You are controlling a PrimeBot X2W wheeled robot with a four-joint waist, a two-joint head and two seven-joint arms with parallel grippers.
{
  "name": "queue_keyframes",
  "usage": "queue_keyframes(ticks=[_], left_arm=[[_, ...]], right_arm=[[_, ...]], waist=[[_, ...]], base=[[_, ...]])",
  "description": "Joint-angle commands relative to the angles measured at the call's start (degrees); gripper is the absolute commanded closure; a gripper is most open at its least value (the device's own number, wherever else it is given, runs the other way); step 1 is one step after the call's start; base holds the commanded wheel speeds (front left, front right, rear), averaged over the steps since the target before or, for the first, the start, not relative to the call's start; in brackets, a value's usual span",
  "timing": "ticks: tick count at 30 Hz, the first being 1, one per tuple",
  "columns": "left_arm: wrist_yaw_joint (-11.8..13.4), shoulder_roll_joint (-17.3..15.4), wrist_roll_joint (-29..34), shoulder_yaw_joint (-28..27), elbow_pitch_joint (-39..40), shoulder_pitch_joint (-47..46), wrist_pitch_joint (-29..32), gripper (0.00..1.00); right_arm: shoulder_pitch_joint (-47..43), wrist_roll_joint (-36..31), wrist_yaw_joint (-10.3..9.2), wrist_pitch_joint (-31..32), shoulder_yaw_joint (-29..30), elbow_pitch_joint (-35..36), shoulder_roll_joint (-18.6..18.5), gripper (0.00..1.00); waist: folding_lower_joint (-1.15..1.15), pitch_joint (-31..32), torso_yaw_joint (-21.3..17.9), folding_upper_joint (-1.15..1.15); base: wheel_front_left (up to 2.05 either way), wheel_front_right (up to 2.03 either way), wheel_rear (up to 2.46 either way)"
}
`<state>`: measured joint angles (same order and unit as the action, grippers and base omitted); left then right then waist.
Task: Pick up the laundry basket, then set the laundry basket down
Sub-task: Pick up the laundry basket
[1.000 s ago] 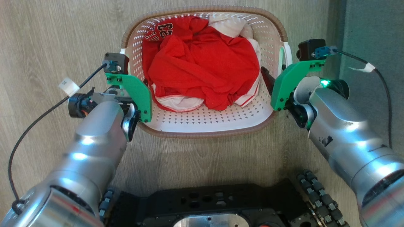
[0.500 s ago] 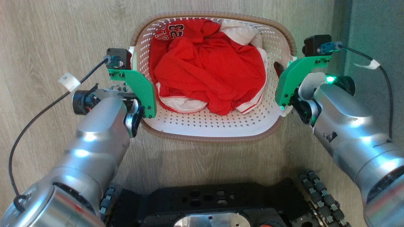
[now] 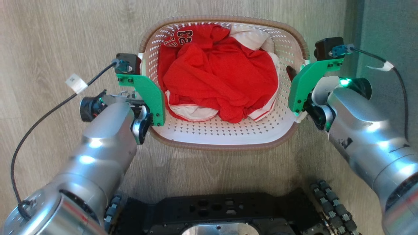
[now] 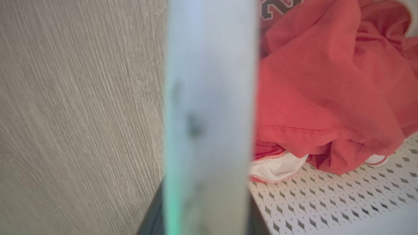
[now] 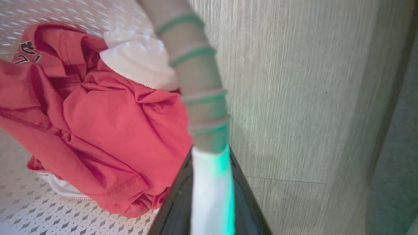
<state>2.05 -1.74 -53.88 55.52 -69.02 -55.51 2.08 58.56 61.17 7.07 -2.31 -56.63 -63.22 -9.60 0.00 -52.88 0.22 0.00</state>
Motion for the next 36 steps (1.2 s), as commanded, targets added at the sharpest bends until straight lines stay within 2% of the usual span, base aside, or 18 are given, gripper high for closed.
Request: queue_keyframes(ticks=[1, 6, 18, 24, 36], left_arm=[[-0.05, -1.14, 0.0, 0.42, 0.56, 1.11, 0.28, 1.0], [-0.83, -1.14, -1.18, 2.35, 0.74, 1.55, 2.1, 1.0], [-4.68, -1.14, -3.34, 7.08, 0.54, 3.13, 9.86, 1.0], [-6.34, -1.14, -4.9, 9.17, 1.17, 6.14, 13.71, 1.0], [-8.96, -1.14, -8.16, 12.17, 2.69, 9.79, 20.55, 1.0]], right_arm=[[-1.8, -0.27, 0.42, 0.17, -1.72, 0.82, -0.52, 1.0], [-1.79, 0.85, 0.42, 2.18, -3.81, 1.47, -1.88, 1.0], [-3.61, 5.82, 0.42, 10.38, -8.76, 4.32, -4.63, 1.0], [-6.61, 8.55, 0.42, 15.62, -12.02, 6.17, -4.85, 1.0], [-10.21, 13.04, 0.42, 23.9, -14.99, 8.63, -3.64, 1.0]], waist=[[0.0, 0.58, 0.15, 0.0], [0.0, 2.99, 0.5, 0.0], [0.0, 12.57, 1.31, 0.0], [0.0, 19.82, 1.74, 0.0], [0.0, 32.33, 2.05, 0.0]], base=[[0.0, 0.0, 0.0], [0.0, 0.0, 0.0], [0.0, 0.0, 0.0], [0.0, 0.0, 0.0], [0.0, 0.0, 0.0]])
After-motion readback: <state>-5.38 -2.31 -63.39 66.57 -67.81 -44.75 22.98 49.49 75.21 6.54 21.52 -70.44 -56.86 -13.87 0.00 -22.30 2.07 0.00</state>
